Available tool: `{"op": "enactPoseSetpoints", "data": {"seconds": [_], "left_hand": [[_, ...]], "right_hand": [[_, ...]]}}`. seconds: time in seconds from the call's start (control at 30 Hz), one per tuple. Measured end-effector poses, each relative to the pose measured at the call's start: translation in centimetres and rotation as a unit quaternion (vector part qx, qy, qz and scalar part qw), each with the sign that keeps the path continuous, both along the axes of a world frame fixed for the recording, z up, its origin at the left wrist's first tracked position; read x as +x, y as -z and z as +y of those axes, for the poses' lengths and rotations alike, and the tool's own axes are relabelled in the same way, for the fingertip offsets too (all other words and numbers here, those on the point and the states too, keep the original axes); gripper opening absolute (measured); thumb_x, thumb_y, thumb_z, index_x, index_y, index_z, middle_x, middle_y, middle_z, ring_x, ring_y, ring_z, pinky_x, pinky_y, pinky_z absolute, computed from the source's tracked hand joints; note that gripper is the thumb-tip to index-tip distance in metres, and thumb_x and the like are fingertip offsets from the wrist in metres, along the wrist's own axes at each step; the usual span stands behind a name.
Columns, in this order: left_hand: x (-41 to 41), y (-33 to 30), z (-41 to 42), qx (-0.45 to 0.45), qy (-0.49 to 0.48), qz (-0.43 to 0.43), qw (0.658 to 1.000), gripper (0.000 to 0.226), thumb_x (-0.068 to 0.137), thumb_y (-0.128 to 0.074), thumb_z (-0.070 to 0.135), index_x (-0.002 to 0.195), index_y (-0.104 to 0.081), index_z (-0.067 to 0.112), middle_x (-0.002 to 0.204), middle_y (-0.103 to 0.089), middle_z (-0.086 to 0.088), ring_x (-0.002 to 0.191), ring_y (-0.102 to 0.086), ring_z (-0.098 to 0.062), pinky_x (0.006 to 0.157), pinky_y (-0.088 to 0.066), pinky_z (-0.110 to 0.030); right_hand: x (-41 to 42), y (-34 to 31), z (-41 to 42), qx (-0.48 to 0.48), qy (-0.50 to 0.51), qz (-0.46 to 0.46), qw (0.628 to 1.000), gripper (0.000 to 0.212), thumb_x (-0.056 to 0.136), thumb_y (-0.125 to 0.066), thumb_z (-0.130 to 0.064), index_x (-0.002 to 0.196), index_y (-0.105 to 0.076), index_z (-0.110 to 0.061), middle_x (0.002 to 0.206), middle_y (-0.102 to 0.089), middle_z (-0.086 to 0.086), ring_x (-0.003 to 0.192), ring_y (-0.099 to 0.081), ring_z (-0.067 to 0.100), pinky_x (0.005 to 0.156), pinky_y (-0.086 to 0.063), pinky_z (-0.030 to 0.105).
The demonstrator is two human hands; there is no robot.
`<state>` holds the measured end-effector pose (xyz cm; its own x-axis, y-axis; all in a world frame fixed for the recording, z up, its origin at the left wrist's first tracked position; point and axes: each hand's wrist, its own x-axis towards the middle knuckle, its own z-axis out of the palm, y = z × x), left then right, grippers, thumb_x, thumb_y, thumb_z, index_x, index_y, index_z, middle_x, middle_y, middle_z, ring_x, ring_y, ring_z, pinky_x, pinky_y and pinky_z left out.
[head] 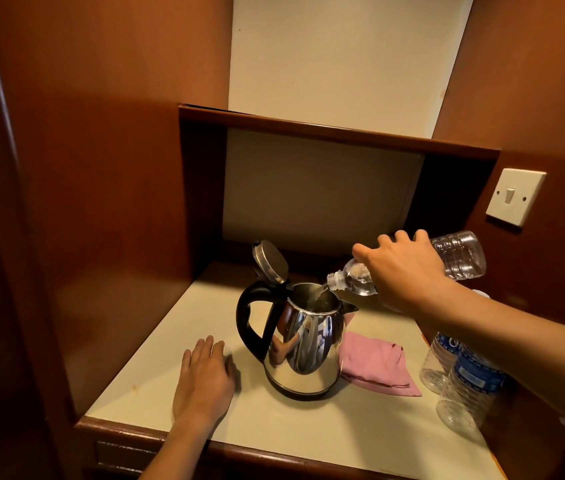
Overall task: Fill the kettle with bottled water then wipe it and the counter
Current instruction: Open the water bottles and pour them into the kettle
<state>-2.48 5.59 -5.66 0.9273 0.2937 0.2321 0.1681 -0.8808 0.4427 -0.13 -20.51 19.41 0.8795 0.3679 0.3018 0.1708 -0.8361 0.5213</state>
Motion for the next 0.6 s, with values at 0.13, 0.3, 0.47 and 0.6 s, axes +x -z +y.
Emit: {"op": "enactPoseSetpoints", "data": {"seconds": [0.13,0.3,0.47,0.6], "left_hand": [[0.0,0.1,0.0,-0.001,-0.003,-0.006,1.000,0.051,0.105,-0.030,0.036,0.152,-0.036,0.017,0.163,-0.028,-0.005,0.153,-0.016,-0.022,0.126,-0.007,-0.041],[0.0,-0.2,-0.2,0.011,-0.017,-0.013,1.000,0.051,0.103,-0.036,0.037,0.149,-0.040,0.016,0.158,-0.035,-0.006,0.149,-0.024,-0.024,0.125,-0.012,-0.043],[-0.1,-0.2,-0.3,0.014,-0.032,-0.025,0.999,0.048,0.101,-0.043,0.038,0.143,-0.047,0.014,0.149,-0.045,-0.009,0.142,-0.033,-0.028,0.122,-0.018,-0.044],[-0.3,-0.3,-0.4,0.020,-0.047,-0.032,0.998,0.044,0.098,-0.047,0.041,0.135,-0.052,0.017,0.136,-0.051,-0.006,0.130,-0.040,-0.026,0.118,-0.026,-0.045]], "right_hand": [[-0.2,-0.4,0.2,-0.010,-0.005,-0.002,1.000,0.061,0.092,-0.066,-0.034,0.145,-0.035,-0.031,0.131,-0.055,0.010,0.124,-0.049,0.033,0.100,-0.036,0.047],[-0.2,-0.7,0.5,-0.025,-0.016,-0.009,1.000,0.059,0.091,-0.066,-0.032,0.143,-0.038,-0.031,0.125,-0.057,0.009,0.118,-0.051,0.031,0.097,-0.036,0.045],[0.0,-1.2,1.0,-0.053,-0.027,-0.005,0.998,0.056,0.093,-0.062,-0.032,0.143,-0.039,-0.031,0.125,-0.057,0.008,0.118,-0.050,0.031,0.099,-0.034,0.045],[0.4,-1.7,1.4,-0.083,-0.045,-0.006,0.996,0.055,0.093,-0.061,-0.037,0.143,-0.039,-0.031,0.127,-0.057,0.008,0.119,-0.051,0.031,0.100,-0.033,0.046]]}}
